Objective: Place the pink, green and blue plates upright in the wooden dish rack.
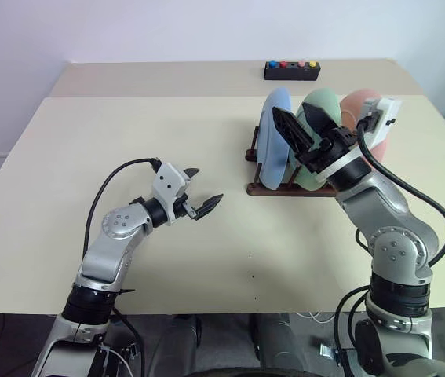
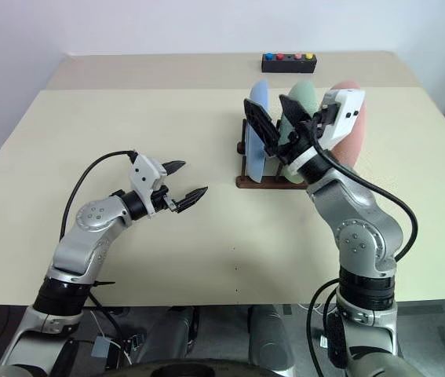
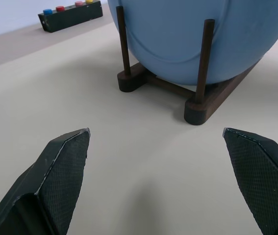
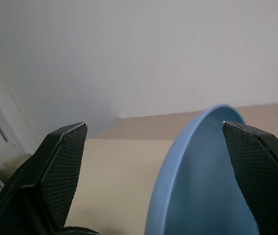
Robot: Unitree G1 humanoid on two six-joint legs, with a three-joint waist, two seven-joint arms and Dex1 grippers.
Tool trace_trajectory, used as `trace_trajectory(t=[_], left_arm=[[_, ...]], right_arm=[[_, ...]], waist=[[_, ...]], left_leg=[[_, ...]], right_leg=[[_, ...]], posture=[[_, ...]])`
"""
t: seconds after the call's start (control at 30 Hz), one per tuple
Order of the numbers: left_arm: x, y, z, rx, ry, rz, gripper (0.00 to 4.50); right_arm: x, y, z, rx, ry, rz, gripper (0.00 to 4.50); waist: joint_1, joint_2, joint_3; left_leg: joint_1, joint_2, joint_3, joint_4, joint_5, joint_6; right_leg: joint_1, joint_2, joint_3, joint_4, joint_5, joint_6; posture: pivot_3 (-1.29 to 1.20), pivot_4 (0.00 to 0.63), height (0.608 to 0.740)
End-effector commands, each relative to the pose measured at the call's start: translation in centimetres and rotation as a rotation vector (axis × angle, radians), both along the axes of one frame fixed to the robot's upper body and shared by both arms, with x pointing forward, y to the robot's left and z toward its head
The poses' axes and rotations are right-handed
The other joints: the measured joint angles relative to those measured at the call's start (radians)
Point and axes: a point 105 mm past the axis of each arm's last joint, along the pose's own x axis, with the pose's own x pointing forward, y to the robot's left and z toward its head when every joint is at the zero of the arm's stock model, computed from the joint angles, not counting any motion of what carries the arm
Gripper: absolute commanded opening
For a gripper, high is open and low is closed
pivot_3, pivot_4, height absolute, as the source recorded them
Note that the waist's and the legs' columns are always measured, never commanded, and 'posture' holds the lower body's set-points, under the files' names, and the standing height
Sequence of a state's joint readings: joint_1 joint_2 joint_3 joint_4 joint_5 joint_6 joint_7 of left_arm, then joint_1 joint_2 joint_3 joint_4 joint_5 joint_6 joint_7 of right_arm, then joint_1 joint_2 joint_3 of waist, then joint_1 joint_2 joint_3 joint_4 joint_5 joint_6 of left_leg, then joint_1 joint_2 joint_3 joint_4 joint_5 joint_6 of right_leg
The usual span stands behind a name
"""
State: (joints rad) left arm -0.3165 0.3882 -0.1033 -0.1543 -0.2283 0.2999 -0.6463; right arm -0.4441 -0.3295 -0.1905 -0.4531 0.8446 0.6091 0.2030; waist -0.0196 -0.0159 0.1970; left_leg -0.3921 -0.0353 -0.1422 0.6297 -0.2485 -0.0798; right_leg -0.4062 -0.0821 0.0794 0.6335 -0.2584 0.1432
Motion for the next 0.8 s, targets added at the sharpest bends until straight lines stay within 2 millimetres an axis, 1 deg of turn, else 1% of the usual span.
trace_trajectory(t=[0.03, 0.13, 0.2, 0.3, 0.37, 0.4, 0.5, 0.6, 0.67, 0.73, 0.77, 0.8], left_arm=[[-0.1, -0.3, 1.1, -0.010, -0.044, -0.010, 4.50], [-0.1, -0.2, 1.2, -0.009, -0.046, -0.011, 4.50], [0.1, 0.3, 1.6, -0.001, -0.064, 0.000, 4.50], [0.3, 1.3, 2.0, 0.018, -0.092, 0.025, 4.50], [0.5, 2.1, 1.9, 0.034, -0.100, 0.050, 4.50], [0.6, 2.8, 1.9, 0.043, -0.103, 0.068, 4.50], [0.7, 5.3, 1.2, 0.098, -0.095, 0.128, 4.50], [0.5, 6.6, 0.7, 0.127, -0.087, 0.151, 4.50], [0.4, 7.7, 0.2, 0.145, -0.082, 0.169, 4.50], [0.3, 8.1, -0.1, 0.155, -0.081, 0.171, 4.50], [0.3, 7.9, -0.2, 0.158, -0.082, 0.168, 4.50], [0.3, 7.8, -0.4, 0.152, -0.080, 0.158, 4.50]], right_arm=[[-1.6, 0.4, 2.0, -0.047, -0.120, 0.018, 4.46], [-2.4, 0.6, 2.8, -0.163, -0.201, 0.025, 4.46], [-3.2, 0.6, 3.5, -0.251, -0.272, 0.033, 4.46], [-4.0, 0.0, 3.9, -0.353, -0.332, 0.041, 4.46], [-4.2, -1.1, 3.6, -0.405, -0.331, 0.035, 4.46], [-4.5, -2.0, 3.3, -0.435, -0.329, 0.028, 4.46], [-5.8, -5.7, 2.1, -0.527, -0.270, 0.003, 4.46], [-6.7, -8.5, 0.9, -0.583, -0.192, -0.032, 4.46], [-7.1, -12.6, -0.3, -0.567, -0.108, -0.165, 4.46], [-7.7, -14.8, -1.3, -0.564, -0.051, -0.234, 4.46], [-8.0, -15.4, -1.6, -0.567, -0.034, -0.241, 4.46], [-8.5, -16.4, -2.7, -0.576, 0.012, -0.261, 4.46]], waist=[[0.000, 0.000, 0.000], [0.000, 0.000, 0.000], [0.001, 0.000, 0.000], [0.002, 0.000, 0.000], [0.003, 0.000, 0.000], [0.003, 0.000, 0.000], [0.009, 0.000, 0.000], [0.007, 0.000, 0.000], [0.008, 0.000, 0.000], [0.008, 0.000, 0.000], [0.008, 0.000, 0.000], [0.008, 0.000, 0.000]], left_leg=[[0.000, 0.000, 0.000, 0.000, 0.000, 0.000], [0.000, 0.000, 0.000, 0.000, 0.000, 0.000], [0.000, 0.000, 0.000, 0.000, 0.000, 0.000], [0.000, 0.000, 0.000, 0.000, 0.000, 0.000], [0.000, 0.000, 0.000, 0.000, 0.000, 0.000], [0.000, 0.000, 0.000, 0.000, 0.000, 0.000], [-0.001, 0.000, 0.000, 0.000, -0.001, 0.001], [-0.001, 0.000, 0.001, 0.000, -0.001, 0.002], [0.000, 0.000, 0.001, 0.000, -0.001, 0.002], [0.001, 0.000, 0.001, 0.001, -0.001, 0.002], [0.001, 0.000, 0.002, 0.001, -0.001, 0.002], [0.001, 0.000, 0.002, 0.001, -0.001, 0.002]], right_leg=[[0.000, 0.000, 0.000, 0.000, 0.000, 0.000], [0.000, 0.000, 0.000, 0.000, 0.000, 0.000], [0.000, 0.000, 0.000, -0.001, 0.000, 0.000], [0.000, 0.000, 0.000, -0.001, 0.000, 0.000], [0.001, 0.000, 0.000, -0.001, 0.000, 0.000], [0.001, 0.000, 0.000, -0.001, 0.000, 0.000], [0.002, 0.000, -0.001, -0.003, 0.000, 0.000], [0.002, -0.001, 0.000, -0.003, 0.000, 0.001], [0.002, -0.001, 0.000, -0.003, 0.000, 0.001], [0.004, 0.000, 0.000, -0.003, 0.000, 0.000], [0.004, 0.000, 0.000, -0.003, 0.000, 0.000], [0.004, 0.000, 0.000, -0.003, 0.000, 0.000]], posture=[[0.00, 0.150, 0.740], [0.00, 0.150, 0.740], [0.00, 0.150, 0.740], [0.00, 0.150, 0.740], [0.00, 0.150, 0.740], [0.00, 0.150, 0.740], [0.00, 0.150, 0.740], [0.00, 0.150, 0.740], [0.00, 0.150, 0.740], [0.00, 0.150, 0.740], [0.00, 0.150, 0.740], [0.00, 0.150, 0.740]])
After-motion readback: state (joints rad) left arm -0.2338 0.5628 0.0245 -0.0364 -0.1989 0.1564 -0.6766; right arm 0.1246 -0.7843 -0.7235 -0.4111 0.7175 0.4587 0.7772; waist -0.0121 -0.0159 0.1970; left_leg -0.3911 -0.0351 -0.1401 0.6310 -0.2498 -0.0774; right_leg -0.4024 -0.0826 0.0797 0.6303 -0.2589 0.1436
